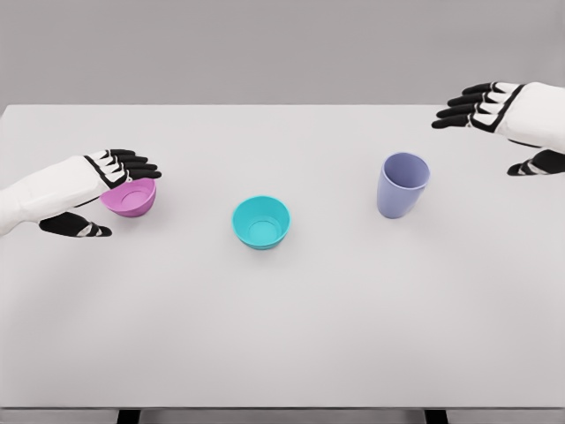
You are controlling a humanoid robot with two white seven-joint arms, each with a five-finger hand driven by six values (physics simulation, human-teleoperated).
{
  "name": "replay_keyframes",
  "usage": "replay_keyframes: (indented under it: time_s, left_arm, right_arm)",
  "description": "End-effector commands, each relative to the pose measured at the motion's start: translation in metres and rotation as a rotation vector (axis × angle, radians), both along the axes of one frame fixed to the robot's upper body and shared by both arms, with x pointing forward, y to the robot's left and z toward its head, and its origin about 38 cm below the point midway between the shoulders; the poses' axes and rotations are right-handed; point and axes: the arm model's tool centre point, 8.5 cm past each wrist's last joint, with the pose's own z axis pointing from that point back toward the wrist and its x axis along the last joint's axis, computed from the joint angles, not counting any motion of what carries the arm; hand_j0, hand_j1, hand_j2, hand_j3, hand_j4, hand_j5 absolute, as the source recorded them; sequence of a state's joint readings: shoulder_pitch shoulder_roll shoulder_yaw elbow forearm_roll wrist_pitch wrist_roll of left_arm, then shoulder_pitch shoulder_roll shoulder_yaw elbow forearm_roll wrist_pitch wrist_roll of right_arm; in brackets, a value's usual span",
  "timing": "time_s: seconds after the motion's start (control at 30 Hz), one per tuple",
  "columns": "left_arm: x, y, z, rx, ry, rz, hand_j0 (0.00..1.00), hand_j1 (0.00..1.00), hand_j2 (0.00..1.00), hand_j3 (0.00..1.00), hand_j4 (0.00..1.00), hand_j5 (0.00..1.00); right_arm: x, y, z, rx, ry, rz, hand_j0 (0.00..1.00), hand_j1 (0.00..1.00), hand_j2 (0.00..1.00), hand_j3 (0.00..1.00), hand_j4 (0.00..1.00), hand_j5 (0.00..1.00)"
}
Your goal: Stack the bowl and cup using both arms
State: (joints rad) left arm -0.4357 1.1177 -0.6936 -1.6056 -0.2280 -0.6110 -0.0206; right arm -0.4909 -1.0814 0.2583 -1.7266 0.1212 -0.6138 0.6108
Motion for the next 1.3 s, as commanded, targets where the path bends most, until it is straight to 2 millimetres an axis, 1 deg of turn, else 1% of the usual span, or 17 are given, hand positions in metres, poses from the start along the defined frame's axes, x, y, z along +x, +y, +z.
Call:
replay_keyframes:
  time_s: [0.0,0.07,0.1,0.2,0.23,0.3,0.37,0.4,0.43,0.47,0.57,0.6,0.67,0.73,1.0,1.17,1.27]
  left_arm:
    - [0.001,0.001,0.000,-0.003,0.001,0.004,1.00,1.00,1.00,1.00,1.00,1.00]
    - [0.001,0.002,0.000,-0.001,0.000,0.007,1.00,1.00,1.00,1.00,1.00,1.00]
    - [0.001,0.002,0.001,0.000,0.000,0.007,1.00,1.00,1.00,1.00,1.00,1.00]
    - [0.007,0.007,0.015,0.033,-0.022,0.014,1.00,1.00,1.00,1.00,1.00,1.00]
    - [0.010,0.009,0.020,0.085,-0.003,0.010,1.00,1.00,1.00,1.00,1.00,1.00]
    - [0.014,0.015,0.016,0.159,0.090,0.009,1.00,1.00,1.00,1.00,1.00,1.00]
    - [0.016,0.002,0.011,0.244,0.194,-0.059,1.00,1.00,1.00,1.00,1.00,1.00]
    - [0.019,-0.003,0.011,0.285,0.217,-0.084,1.00,1.00,1.00,1.00,1.00,1.00]
    - [0.023,-0.008,0.017,0.277,0.196,-0.091,1.00,1.00,1.00,1.00,1.00,1.00]
    - [0.029,-0.015,0.026,0.268,0.168,-0.101,1.00,1.00,1.00,1.00,1.00,1.00]
    - [0.047,-0.025,0.030,0.262,0.166,-0.081,1.00,1.00,1.00,1.00,1.00,1.00]
    - [0.061,-0.034,0.025,0.268,0.184,-0.086,1.00,1.00,1.00,1.00,1.00,1.00]
    - [0.081,-0.040,0.018,0.295,0.217,-0.082,1.00,1.00,1.00,1.00,1.00,1.00]
    - [0.084,-0.043,0.011,0.290,0.250,-0.082,1.00,1.00,1.00,1.00,1.00,1.00]
    - [0.085,-0.015,0.008,0.309,0.296,0.026,1.00,1.00,1.00,1.00,1.00,1.00]
    - [0.087,-0.014,0.002,0.313,0.311,0.042,1.00,1.00,1.00,1.00,1.00,1.00]
    - [0.089,-0.009,-0.002,0.320,0.324,0.058,1.00,1.00,1.00,1.00,1.00,1.00]
  right_arm:
    - [-0.001,0.001,0.003,0.002,-0.008,0.003,1.00,1.00,1.00,1.00,1.00,1.00]
    - [-0.001,0.001,0.004,0.008,-0.007,0.004,1.00,1.00,1.00,1.00,1.00,1.00]
    - [0.001,0.002,0.013,0.012,-0.029,0.005,1.00,1.00,1.00,1.00,1.00,1.00]
    - [0.003,-0.005,0.024,0.024,-0.054,-0.013,1.00,1.00,1.00,1.00,1.00,1.00]
    - [0.005,-0.011,0.023,0.034,-0.052,-0.033,1.00,1.00,1.00,1.00,1.00,1.00]
    - [0.010,-0.014,0.014,0.061,-0.030,-0.049,1.00,1.00,1.00,1.00,1.00,1.00]
    - [0.010,-0.017,0.015,0.050,-0.036,-0.057,1.00,1.00,1.00,1.00,1.00,1.00]
    - [0.010,-0.017,0.021,0.050,-0.051,-0.057,1.00,1.00,1.00,1.00,1.00,1.00]
    - [0.009,-0.021,0.026,0.044,-0.063,-0.067,1.00,1.00,1.00,1.00,1.00,1.00]
    - [0.006,-0.025,0.025,0.021,-0.052,-0.077,1.00,1.00,1.00,1.00,1.00,1.00]
    - [0.006,-0.025,0.024,0.023,-0.051,-0.078,1.00,1.00,1.00,1.00,1.00,1.00]
    - [0.007,-0.025,0.023,0.027,-0.050,-0.076,1.00,1.00,1.00,1.00,1.00,1.00]
    - [0.007,-0.024,0.022,0.025,-0.048,-0.075,1.00,1.00,1.00,1.00,1.00,1.00]
    - [0.007,-0.024,0.020,0.021,-0.043,-0.075,1.00,1.00,1.00,1.00,1.00,1.00]
    - [0.007,-0.025,0.020,0.019,-0.041,-0.078,1.00,1.00,1.00,1.00,1.00,1.00]
    - [0.006,-0.027,0.020,0.011,-0.039,-0.083,1.00,1.00,1.00,1.00,1.00,1.00]
    - [0.006,-0.027,0.020,0.012,-0.040,-0.082,1.00,1.00,1.00,1.00,1.00,1.00]
